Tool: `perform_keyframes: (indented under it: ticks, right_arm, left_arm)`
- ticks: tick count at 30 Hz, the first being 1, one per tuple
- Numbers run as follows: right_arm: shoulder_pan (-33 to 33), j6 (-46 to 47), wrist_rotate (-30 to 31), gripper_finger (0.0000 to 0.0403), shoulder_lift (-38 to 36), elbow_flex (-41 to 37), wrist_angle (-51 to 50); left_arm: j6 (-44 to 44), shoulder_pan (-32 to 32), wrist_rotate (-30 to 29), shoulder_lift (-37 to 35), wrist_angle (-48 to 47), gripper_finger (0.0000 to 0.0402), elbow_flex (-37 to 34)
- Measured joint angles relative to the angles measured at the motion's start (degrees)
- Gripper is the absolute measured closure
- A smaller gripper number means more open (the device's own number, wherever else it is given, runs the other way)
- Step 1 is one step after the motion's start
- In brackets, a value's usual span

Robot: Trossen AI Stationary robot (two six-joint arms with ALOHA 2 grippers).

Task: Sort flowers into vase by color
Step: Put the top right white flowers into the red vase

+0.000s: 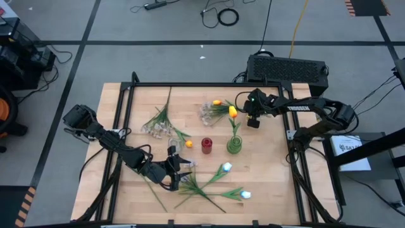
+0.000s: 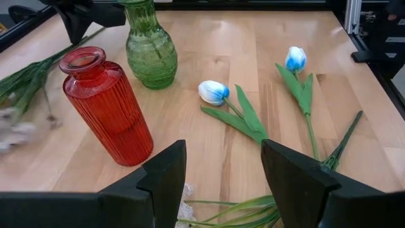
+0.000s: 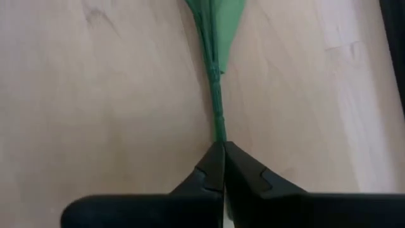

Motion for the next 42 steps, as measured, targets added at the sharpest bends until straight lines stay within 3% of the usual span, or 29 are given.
perform_keyframes:
  ticks: [7, 14, 24, 28, 36, 42]
  right_arm:
    - [1.1, 6.3, -7.3, 0.0403, -5.8, 0.0, -4.1]
    - [1.5, 8.1, -5.4, 0.0398, -6.9, 0.0, -2.9]
    - [1.4, -0.3, -7.3, 0.0281, -0.6, 0.0, 6.9]
    - [1.4, -1.6, -7.3, 0.0261, 1.3, 0.0, 8.8]
    - [0.2, -1.8, -7.2, 0.0289, 4.2, 0.0, 10.2]
    - [-0.2, -1.9, -7.2, 0.0359, 4.3, 0.0, 10.1]
  left_arm:
    - [0.0, 0.0, 0.0, 0.0, -0.1, 0.019, 0.0]
    - [-0.4, 0.0, 0.0, 0.0, -0.1, 0.019, 0.0]
    - [0.0, 0.0, 0.0, 0.0, 1.4, 0.019, 0.0]
    - [1.2, 0.0, 0.0, 0.0, 1.5, 0.019, 0.0]
    - [1.2, 0.0, 0.0, 0.0, 1.5, 0.019, 0.0]
    - [1.2, 0.0, 0.0, 0.0, 1.5, 0.019, 0.0]
